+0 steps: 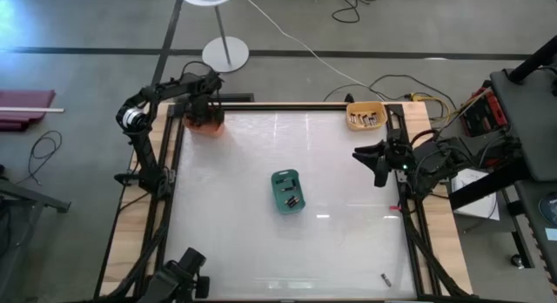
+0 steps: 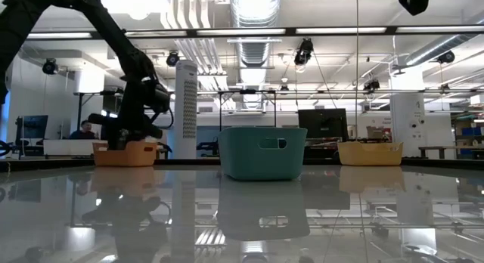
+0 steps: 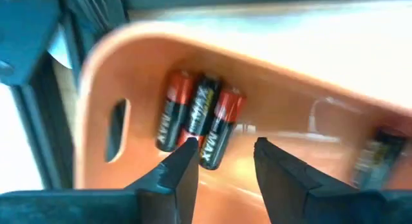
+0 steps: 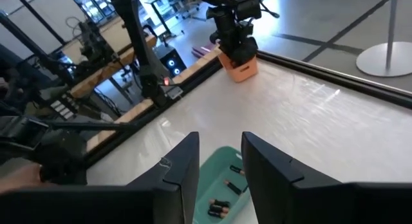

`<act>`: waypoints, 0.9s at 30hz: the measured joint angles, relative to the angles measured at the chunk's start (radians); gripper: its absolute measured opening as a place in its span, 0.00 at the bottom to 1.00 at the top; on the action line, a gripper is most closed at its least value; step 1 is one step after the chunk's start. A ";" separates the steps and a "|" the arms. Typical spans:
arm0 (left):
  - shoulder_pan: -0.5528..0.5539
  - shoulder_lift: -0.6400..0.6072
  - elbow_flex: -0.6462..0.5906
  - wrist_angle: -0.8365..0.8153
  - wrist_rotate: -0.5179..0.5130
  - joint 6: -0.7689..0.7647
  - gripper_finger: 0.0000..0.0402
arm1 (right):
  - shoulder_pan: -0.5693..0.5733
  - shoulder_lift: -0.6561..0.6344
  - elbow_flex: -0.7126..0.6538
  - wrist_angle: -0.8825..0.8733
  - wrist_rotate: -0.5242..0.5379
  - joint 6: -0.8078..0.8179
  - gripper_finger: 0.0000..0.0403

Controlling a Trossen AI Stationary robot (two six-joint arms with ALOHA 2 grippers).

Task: Sort batteries
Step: Put the red battery into the orange bin, then put the black battery into the yellow bin

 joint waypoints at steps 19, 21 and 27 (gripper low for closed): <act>-0.191 -0.110 0.677 -0.530 0.004 -0.036 0.34 | -0.002 0.213 -0.001 -0.077 0.000 0.016 0.20; -0.235 -0.112 0.707 -0.531 -0.002 -0.095 0.33 | 0.006 0.209 -0.001 -0.112 0.000 0.043 0.17; -0.434 -0.114 0.762 -0.511 -0.033 -0.135 0.29 | 0.051 0.191 -0.001 -0.374 -0.008 -0.014 0.06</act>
